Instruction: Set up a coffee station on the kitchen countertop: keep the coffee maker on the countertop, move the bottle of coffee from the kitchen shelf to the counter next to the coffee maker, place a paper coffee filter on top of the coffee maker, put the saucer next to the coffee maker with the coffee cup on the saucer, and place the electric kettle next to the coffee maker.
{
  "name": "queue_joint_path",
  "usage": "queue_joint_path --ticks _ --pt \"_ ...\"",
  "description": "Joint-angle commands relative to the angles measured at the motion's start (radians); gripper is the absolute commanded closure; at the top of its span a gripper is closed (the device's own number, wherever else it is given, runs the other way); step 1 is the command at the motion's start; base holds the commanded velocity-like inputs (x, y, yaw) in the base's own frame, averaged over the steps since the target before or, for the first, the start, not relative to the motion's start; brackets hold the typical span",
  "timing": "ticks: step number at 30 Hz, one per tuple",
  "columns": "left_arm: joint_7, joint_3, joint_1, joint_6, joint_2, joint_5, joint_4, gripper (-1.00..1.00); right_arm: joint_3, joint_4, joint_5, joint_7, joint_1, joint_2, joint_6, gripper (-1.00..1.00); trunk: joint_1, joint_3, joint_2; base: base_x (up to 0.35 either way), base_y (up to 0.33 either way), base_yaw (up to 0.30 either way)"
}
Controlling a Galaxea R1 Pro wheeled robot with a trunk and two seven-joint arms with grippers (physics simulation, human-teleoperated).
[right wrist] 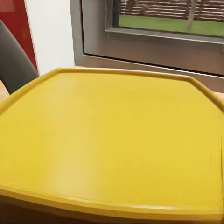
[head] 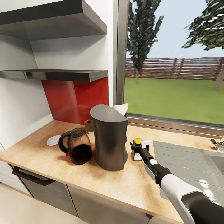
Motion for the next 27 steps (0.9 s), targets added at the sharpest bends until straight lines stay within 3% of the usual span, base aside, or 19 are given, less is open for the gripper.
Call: queue_joint_path --ticks 1,7,27 --pt "0.003 0.006 -0.001 -0.006 0.000 -0.005 0.002 -1.00 0.005 0.002 -0.011 0.003 -0.001 0.000 -0.004 -1.00 0.001 -0.002 -0.002 -0.005 0.000 0.000" --pt "0.003 0.007 -0.001 -0.007 0.000 -0.003 0.001 -1.00 0.005 0.001 -0.011 0.003 -0.001 0.000 -0.004 -1.00 0.001 -0.002 -0.002 -0.154 0.000 0.000" --pt "0.003 0.005 -0.009 -0.017 -0.001 -0.002 -0.012 -1.00 0.006 0.000 -0.012 0.005 -0.001 0.002 -0.003 -1.00 0.001 -0.002 -0.002 -0.330 0.005 0.000"
